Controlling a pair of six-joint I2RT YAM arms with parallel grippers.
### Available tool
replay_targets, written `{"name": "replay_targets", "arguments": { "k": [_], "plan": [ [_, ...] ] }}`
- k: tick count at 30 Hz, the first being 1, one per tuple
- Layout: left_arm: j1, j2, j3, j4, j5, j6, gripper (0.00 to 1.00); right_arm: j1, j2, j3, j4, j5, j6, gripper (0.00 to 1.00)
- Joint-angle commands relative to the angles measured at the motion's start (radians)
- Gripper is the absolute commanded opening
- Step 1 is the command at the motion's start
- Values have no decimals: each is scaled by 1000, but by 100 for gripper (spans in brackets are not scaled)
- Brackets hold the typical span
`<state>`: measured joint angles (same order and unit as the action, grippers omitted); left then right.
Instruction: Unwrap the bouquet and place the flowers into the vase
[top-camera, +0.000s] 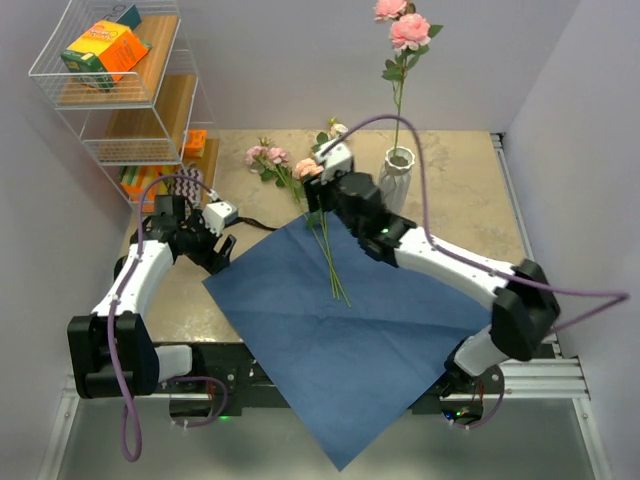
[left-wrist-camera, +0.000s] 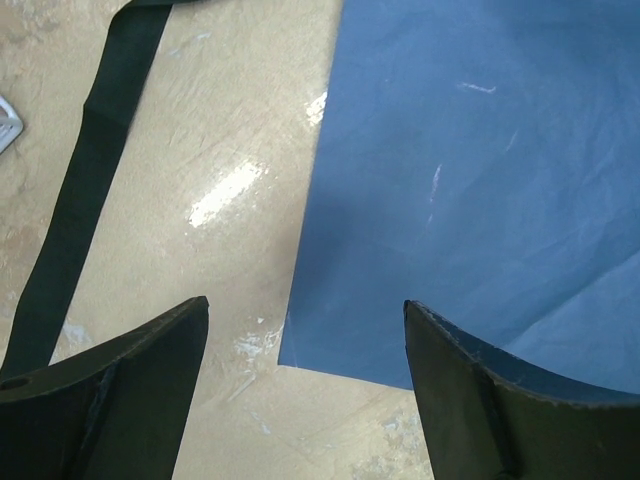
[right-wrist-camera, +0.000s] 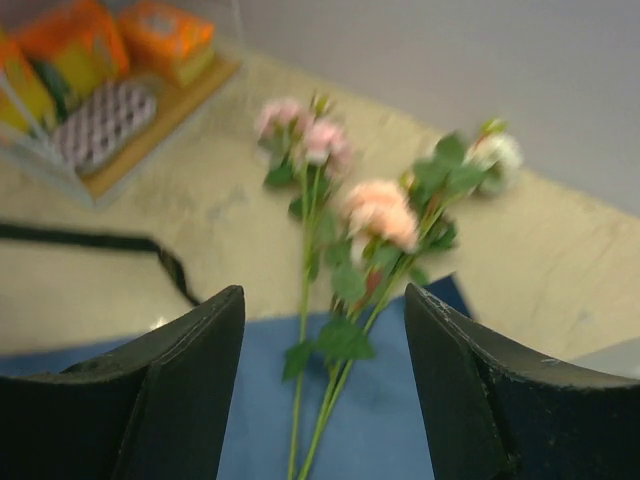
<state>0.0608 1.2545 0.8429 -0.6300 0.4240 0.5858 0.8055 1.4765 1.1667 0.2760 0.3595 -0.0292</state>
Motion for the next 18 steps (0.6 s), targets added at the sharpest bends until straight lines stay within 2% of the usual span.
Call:
{"name": "replay_targets", "arguments": {
  "k": [1, 5, 9, 13, 18],
  "plan": [
    [16, -18, -21, 41, -39, -26, 83, 52, 154, 92, -251, -77, 63, 68],
    [22, -33, -28, 41, -33, -23, 83, 57, 300, 175, -305, -148, 101, 68],
    [24, -29, -25, 39, -25, -23, 84, 57, 467, 342, -388, -148, 126, 68],
    [24, -27, -24, 38, -22, -20, 83, 57, 620, 465, -431, -110, 129, 72],
    [25, -33, -34, 38, -24, -12, 83, 54, 735, 631, -511, -33, 137, 73]
  ]
}}
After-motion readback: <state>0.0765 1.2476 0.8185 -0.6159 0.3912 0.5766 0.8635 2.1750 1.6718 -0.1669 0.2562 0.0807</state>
